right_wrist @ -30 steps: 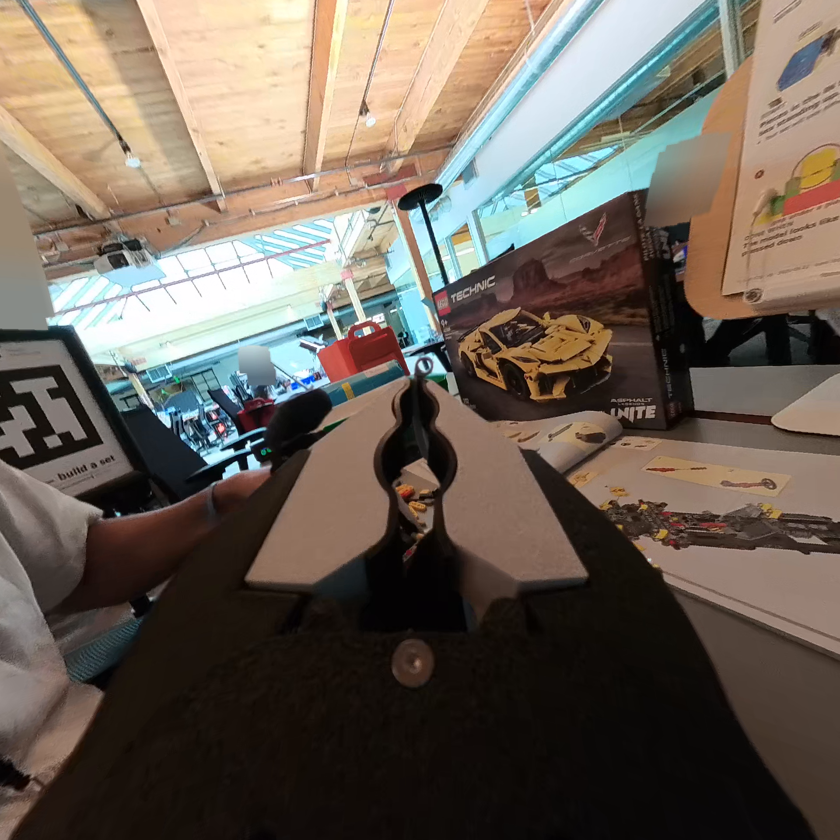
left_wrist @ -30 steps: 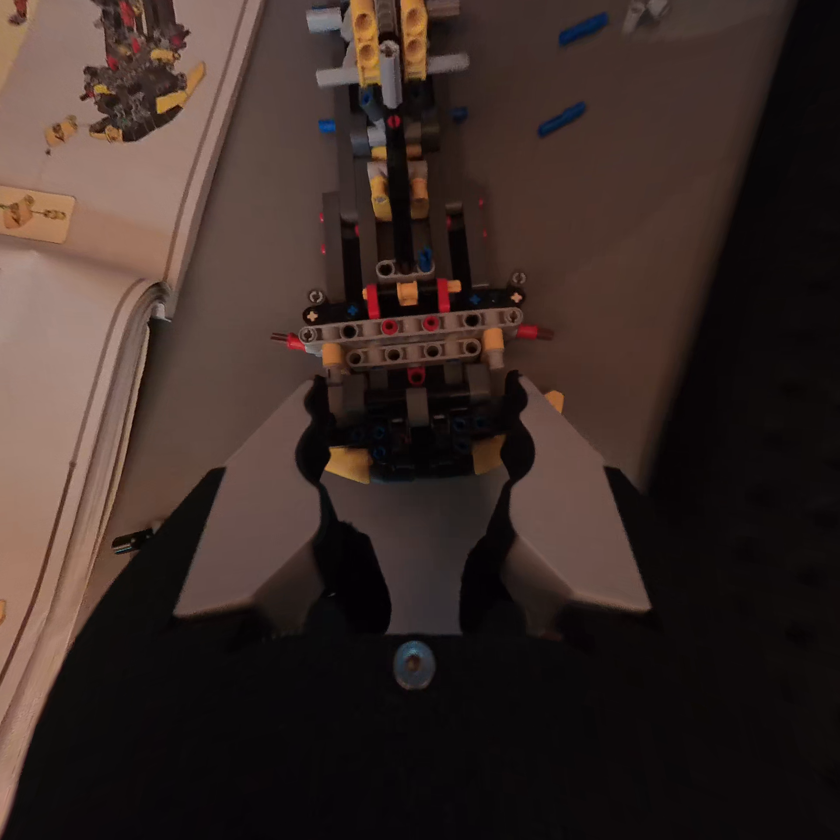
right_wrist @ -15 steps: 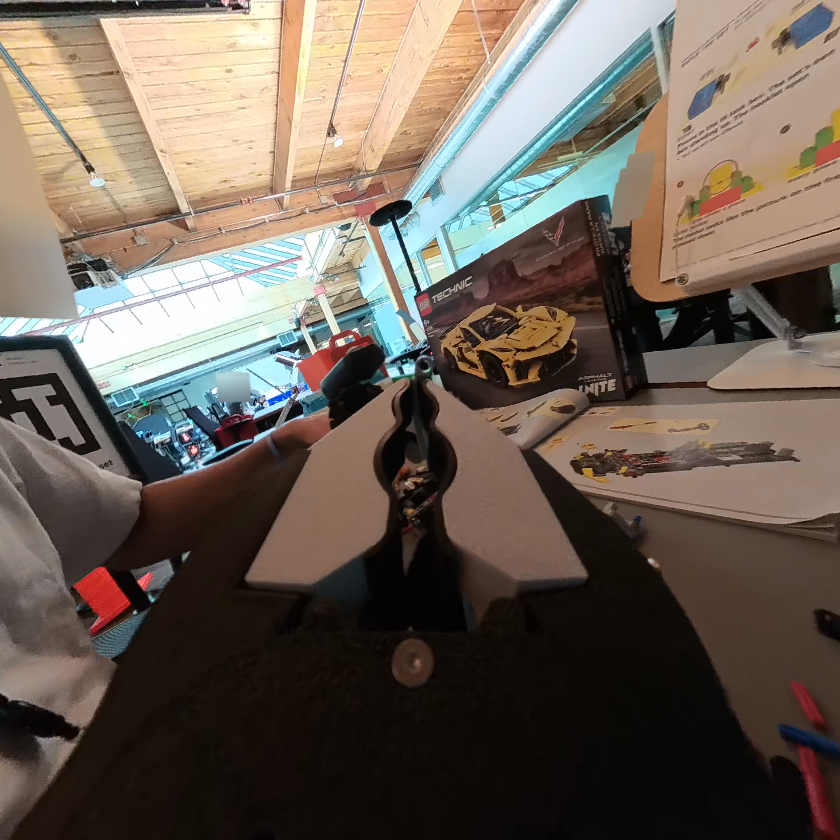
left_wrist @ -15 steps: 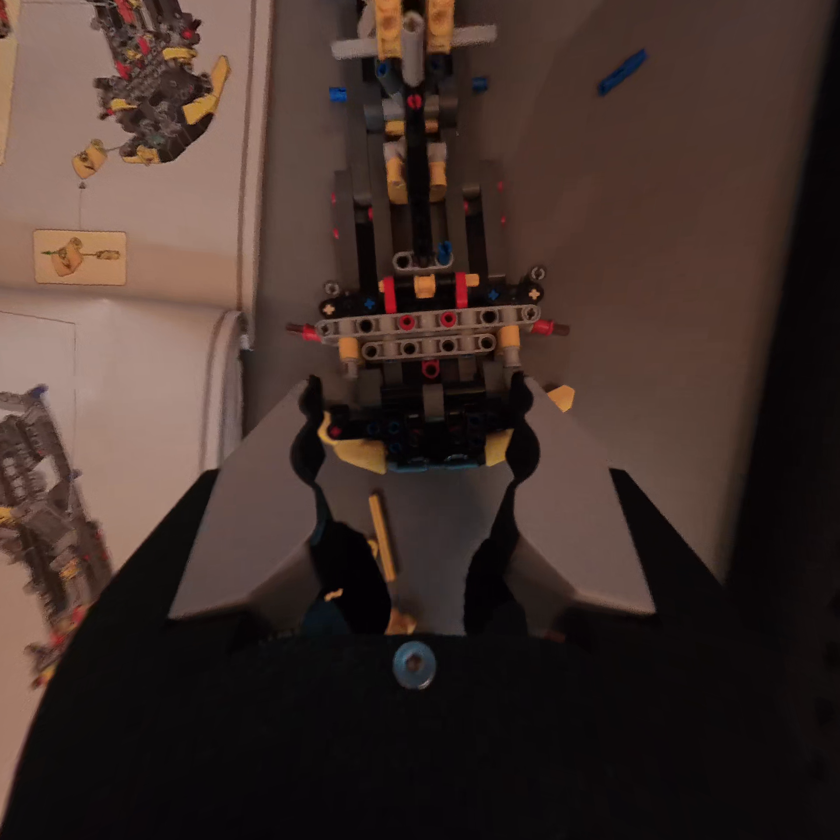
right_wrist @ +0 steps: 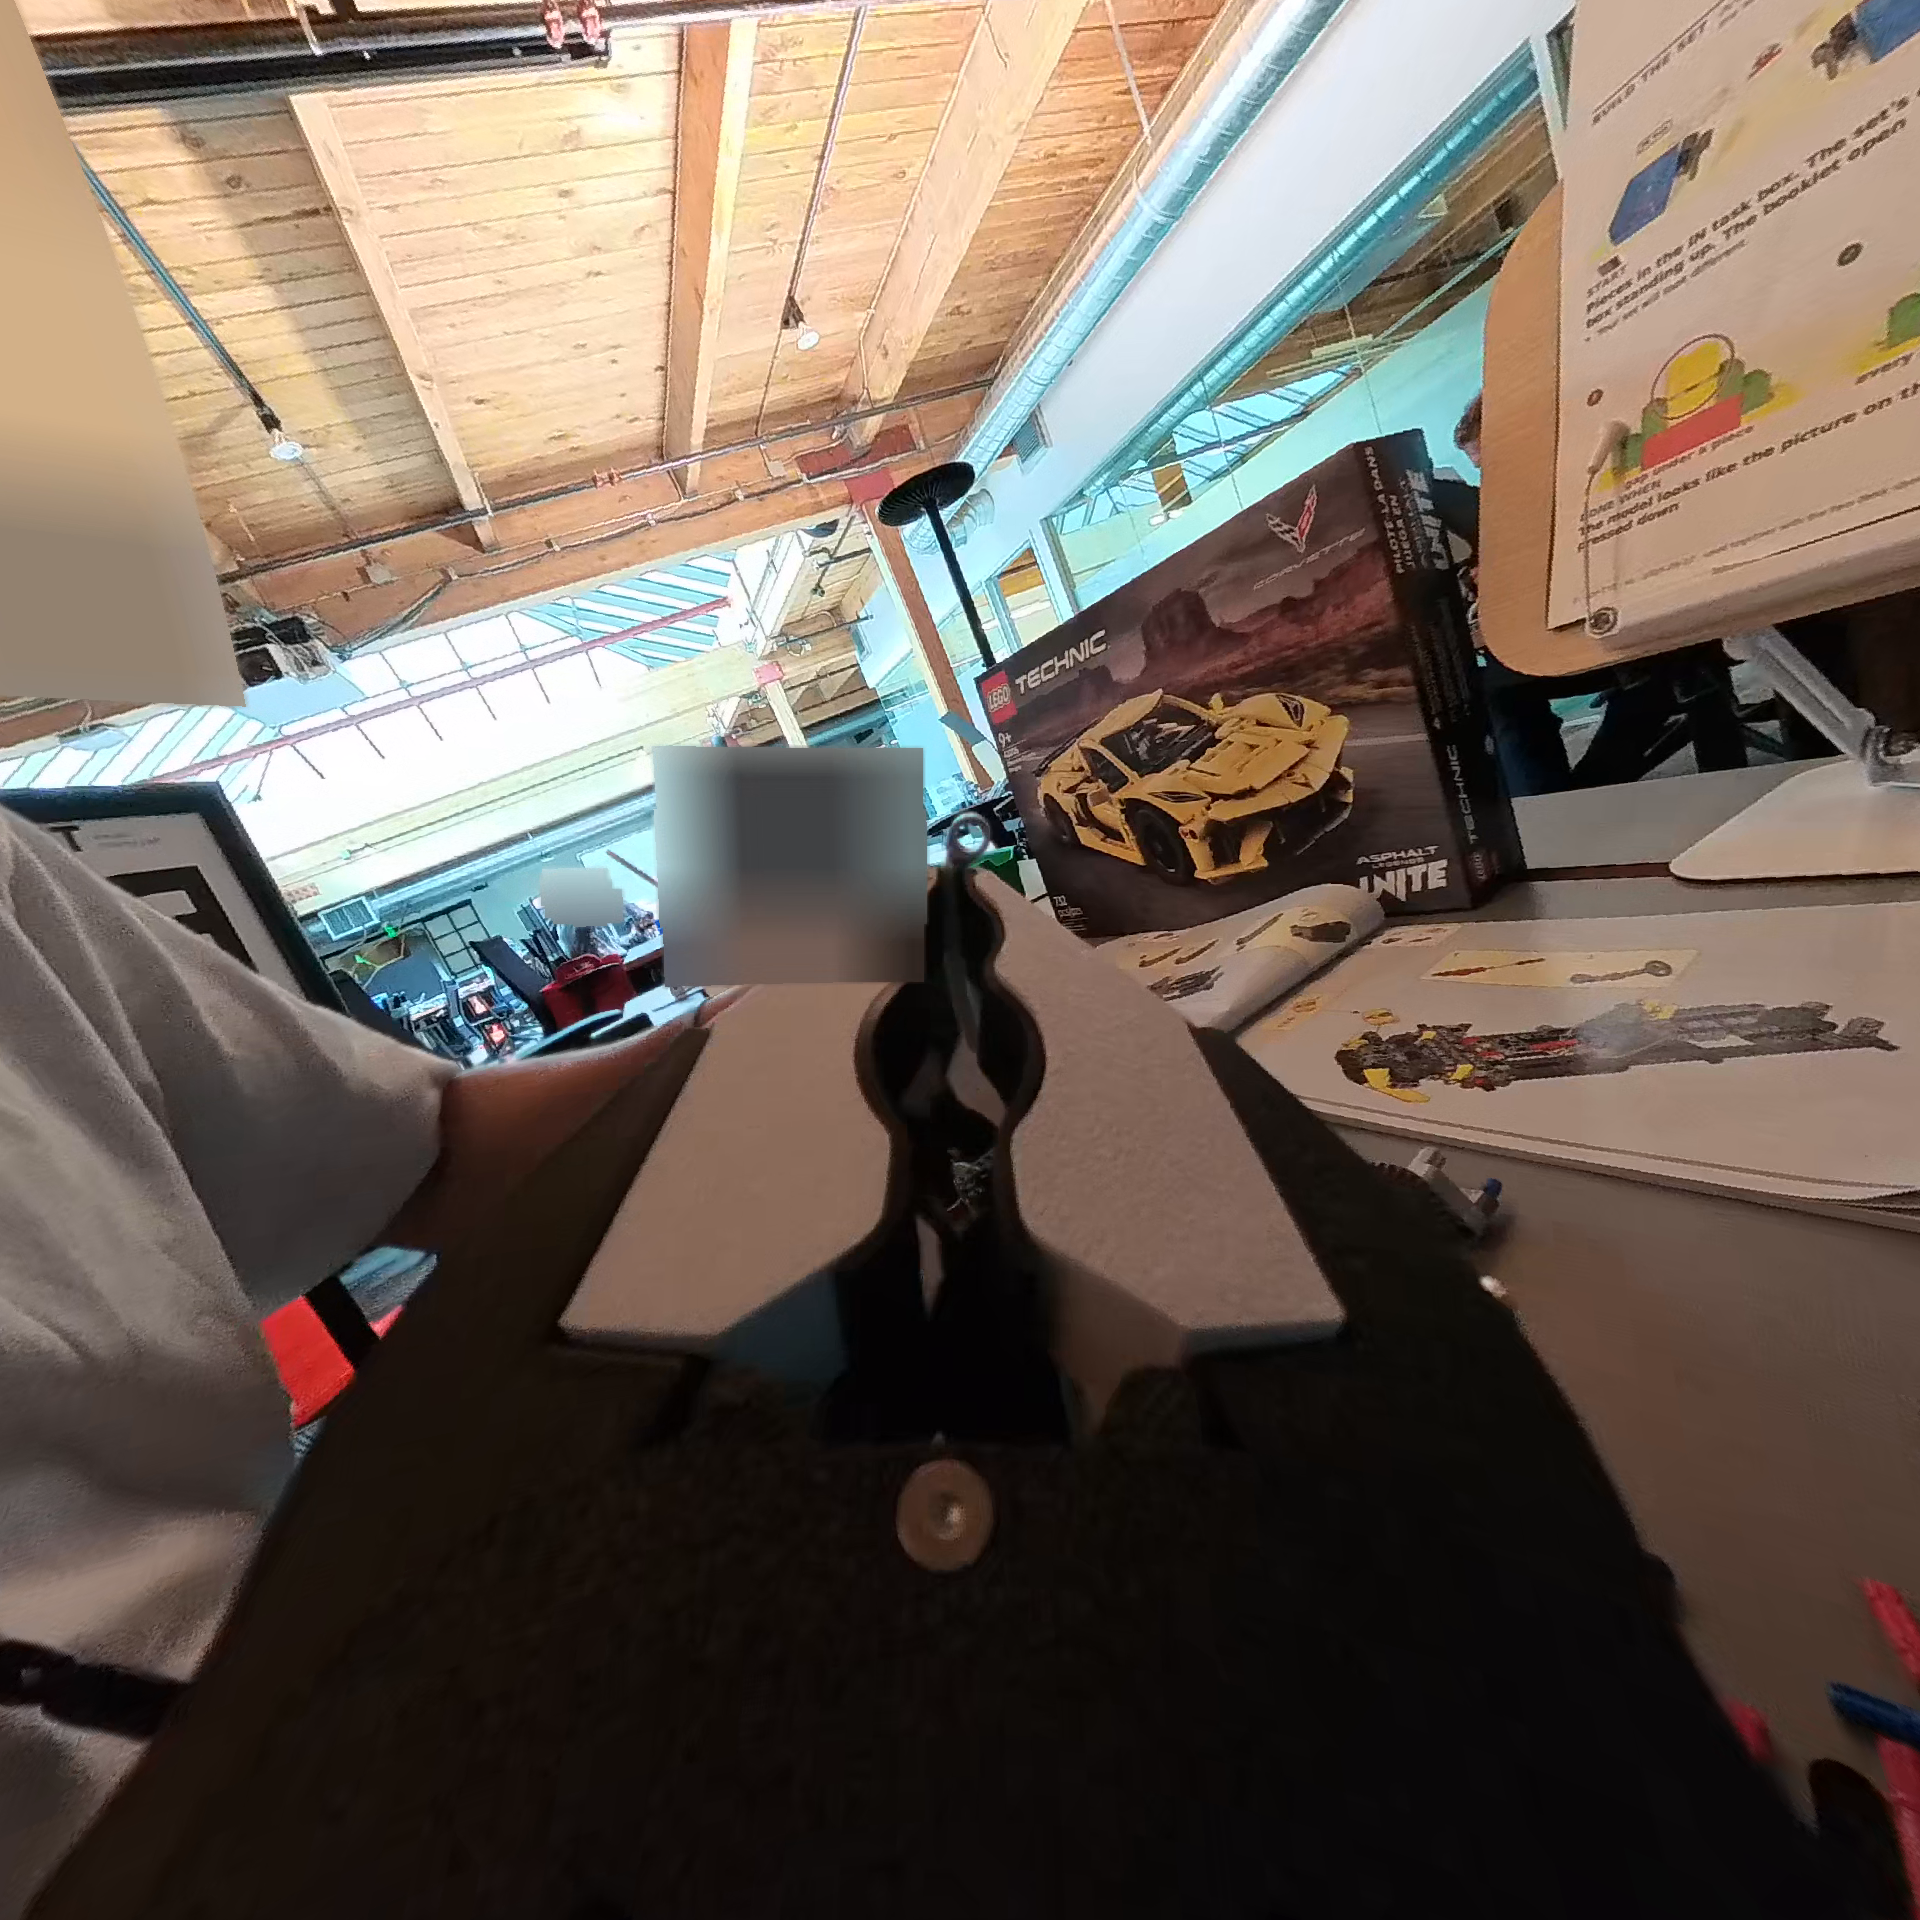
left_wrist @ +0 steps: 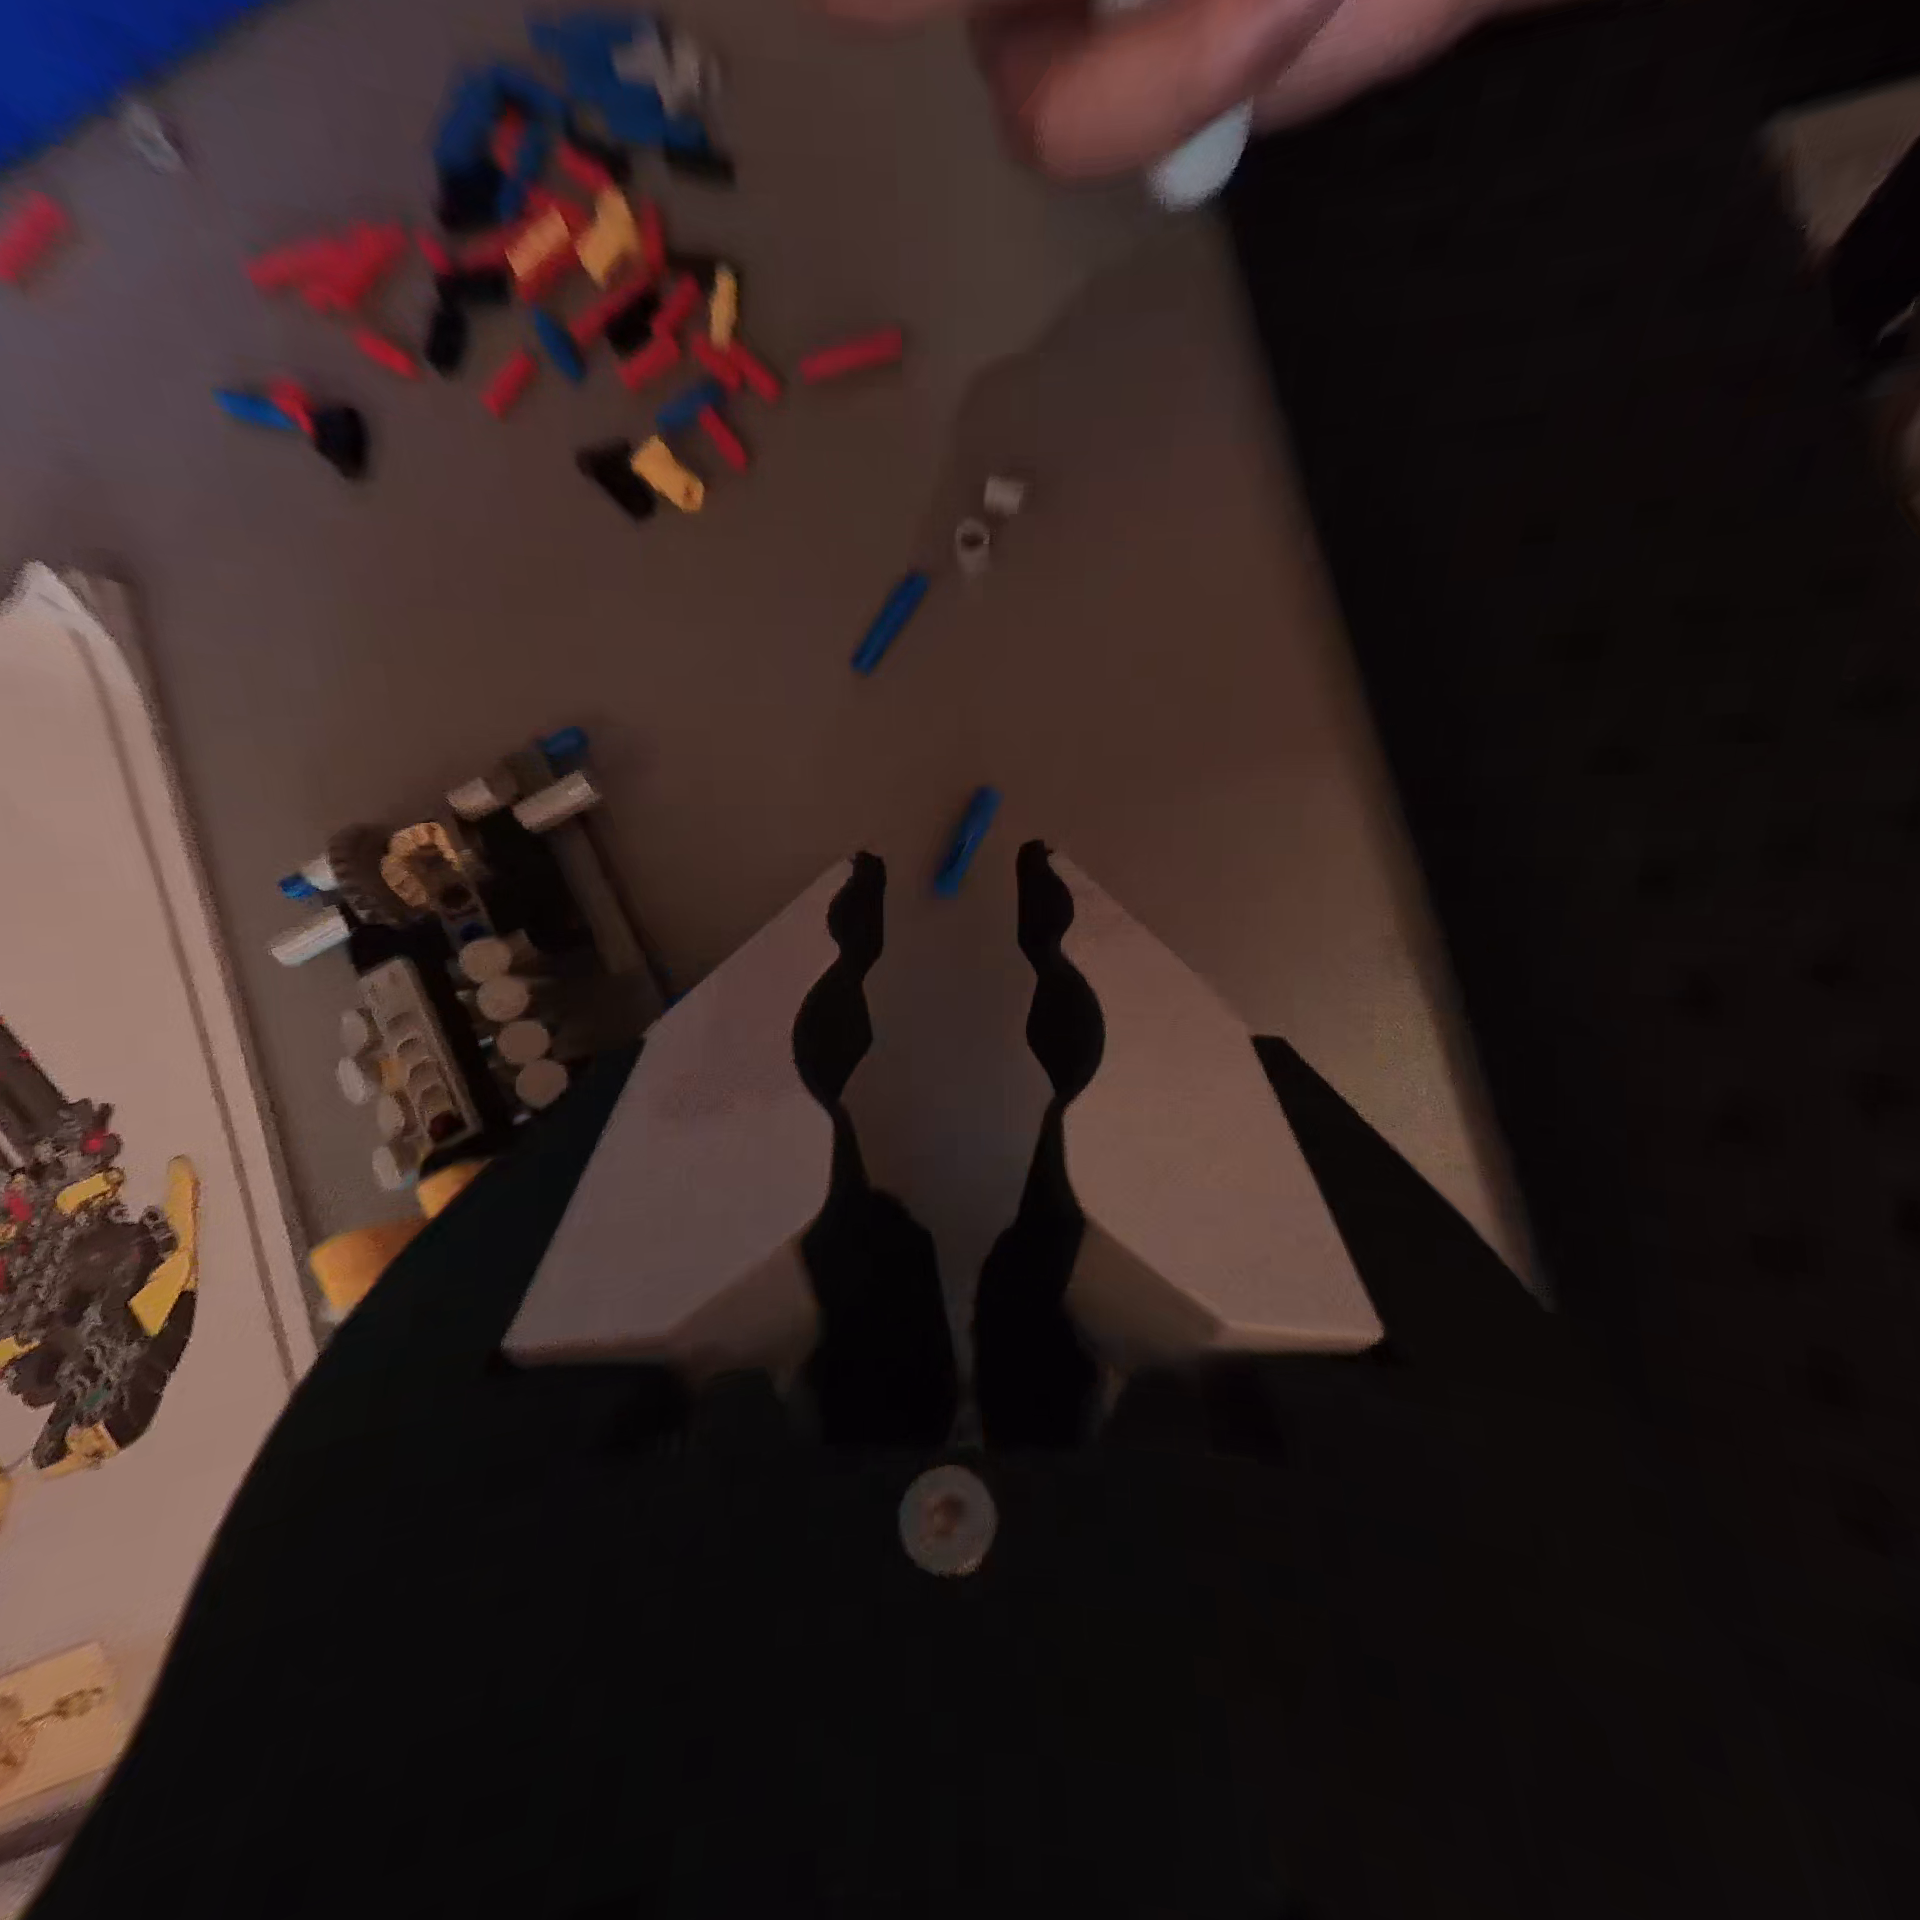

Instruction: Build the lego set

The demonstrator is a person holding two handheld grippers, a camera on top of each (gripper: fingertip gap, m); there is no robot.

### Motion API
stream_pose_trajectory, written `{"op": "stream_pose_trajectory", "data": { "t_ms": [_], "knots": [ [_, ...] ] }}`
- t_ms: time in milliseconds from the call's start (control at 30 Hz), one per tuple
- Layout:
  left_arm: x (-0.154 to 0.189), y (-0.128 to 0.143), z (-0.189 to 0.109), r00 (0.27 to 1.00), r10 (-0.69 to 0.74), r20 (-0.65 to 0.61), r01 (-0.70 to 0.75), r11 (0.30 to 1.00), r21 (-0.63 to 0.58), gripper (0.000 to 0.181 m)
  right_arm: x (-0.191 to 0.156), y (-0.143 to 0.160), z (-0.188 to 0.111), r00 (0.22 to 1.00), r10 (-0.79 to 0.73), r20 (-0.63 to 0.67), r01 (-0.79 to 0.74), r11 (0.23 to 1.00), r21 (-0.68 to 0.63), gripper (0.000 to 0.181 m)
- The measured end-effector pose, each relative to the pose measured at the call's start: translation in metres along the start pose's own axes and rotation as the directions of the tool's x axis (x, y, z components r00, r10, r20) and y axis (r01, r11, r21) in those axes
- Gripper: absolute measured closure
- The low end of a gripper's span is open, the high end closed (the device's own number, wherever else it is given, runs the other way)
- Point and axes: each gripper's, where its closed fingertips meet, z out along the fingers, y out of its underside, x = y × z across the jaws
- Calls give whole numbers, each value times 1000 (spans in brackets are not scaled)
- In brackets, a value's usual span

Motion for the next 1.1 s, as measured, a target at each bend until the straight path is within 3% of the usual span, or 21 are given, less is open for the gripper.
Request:
{"op": "stream_pose_trajectory", "data": {
  "t_ms": [100,233,333,433,500,600,667,733,833,967,1100],
  "knots": [
    [2,10,13,998,47,-50,-53,992,-115,159,0,-2,-1,1000,15,8,-15,1000,11,181],
    [3,8,16,996,66,-67,-73,991,-108,177,0,-4,-2,999,36,22,-37,999,24,181],
    [7,11,12,995,43,-87,-53,991,-120,179,2,-5,-2,999,42,21,-42,999,30,181],
    [18,22,-20,991,-28,-128,4,983,-183,178,3,-4,-1,999,36,18,-37,999,24,181],
    [25,39,-57,984,-92,-155,43,954,-298,178,1,-2,0,1000,22,18,-22,1000,10,181],
    [38,86,-124,969,-203,-141,88,815,-572,179,0,1,1,1000,-13,6,13,1000,-7,181],
    [46,127,-168,970,-226,-86,79,631,-772,179,0,-1,0,1000,-20,0,20,1000,1,181],
    [59,154,-195,971,-228,-75,40,463,-886,179,0,-4,-2,1000,-6,1,6,1000,19,181],
    [74,173,-198,967,-237,-93,-11,325,-946,178,1,-7,-4,1000,19,9,-19,999,39,181],
    [90,186,-176,941,-332,-68,12,233,-972,178,0,-7,-4,998,52,29,-53,998,39,181],
    [91,178,-169,903,-428,38,108,141,-984,178,-2,-6,-4,999,44,29,-45,998,34,181]
  ]
}}
